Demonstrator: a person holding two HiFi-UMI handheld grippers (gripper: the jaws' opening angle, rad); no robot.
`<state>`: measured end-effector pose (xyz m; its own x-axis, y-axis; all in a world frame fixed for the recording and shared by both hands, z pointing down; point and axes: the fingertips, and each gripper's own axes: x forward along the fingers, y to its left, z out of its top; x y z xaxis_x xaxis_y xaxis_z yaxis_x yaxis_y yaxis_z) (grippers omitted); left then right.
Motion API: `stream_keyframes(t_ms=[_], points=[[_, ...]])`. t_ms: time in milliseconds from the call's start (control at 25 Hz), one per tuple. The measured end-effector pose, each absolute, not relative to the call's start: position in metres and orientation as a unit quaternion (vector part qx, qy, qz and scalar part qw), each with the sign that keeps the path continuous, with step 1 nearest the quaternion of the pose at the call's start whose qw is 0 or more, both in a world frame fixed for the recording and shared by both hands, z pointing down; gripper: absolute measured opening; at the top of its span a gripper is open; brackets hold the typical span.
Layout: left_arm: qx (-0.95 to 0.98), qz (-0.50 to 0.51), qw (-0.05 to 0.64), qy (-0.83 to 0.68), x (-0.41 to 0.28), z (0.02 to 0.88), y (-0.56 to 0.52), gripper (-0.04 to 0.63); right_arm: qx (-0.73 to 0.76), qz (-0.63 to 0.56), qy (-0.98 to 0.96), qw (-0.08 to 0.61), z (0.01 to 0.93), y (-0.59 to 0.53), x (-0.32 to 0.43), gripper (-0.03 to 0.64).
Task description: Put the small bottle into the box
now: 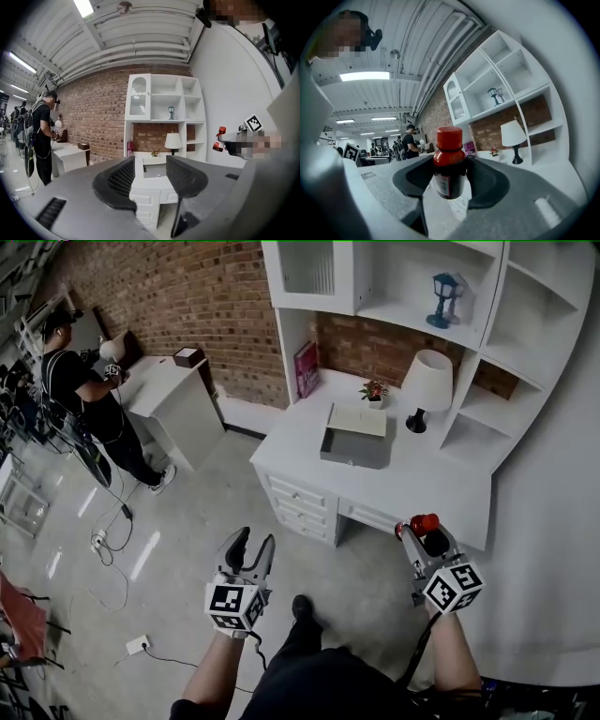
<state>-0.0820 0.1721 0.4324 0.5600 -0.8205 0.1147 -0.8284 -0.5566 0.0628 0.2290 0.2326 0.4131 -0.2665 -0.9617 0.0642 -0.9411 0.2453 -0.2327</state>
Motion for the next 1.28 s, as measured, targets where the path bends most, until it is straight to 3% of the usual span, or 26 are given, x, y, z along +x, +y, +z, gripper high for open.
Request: stream_keyframes(t_ms=[600,1280], points=[[0.894,0.001,0.114,-0.433,-0.096,0.468,-0.03,0.206,-0.64,-0.14,0.755,-0.029,0.432,0.064,0.21,0.218],[0.871,0.026,0.164,-0.463,-0.12,0.515,-0.123,0.206,-0.629,-0.19,0.749,-0.084,0.489,-0.061,0.212,0.218]])
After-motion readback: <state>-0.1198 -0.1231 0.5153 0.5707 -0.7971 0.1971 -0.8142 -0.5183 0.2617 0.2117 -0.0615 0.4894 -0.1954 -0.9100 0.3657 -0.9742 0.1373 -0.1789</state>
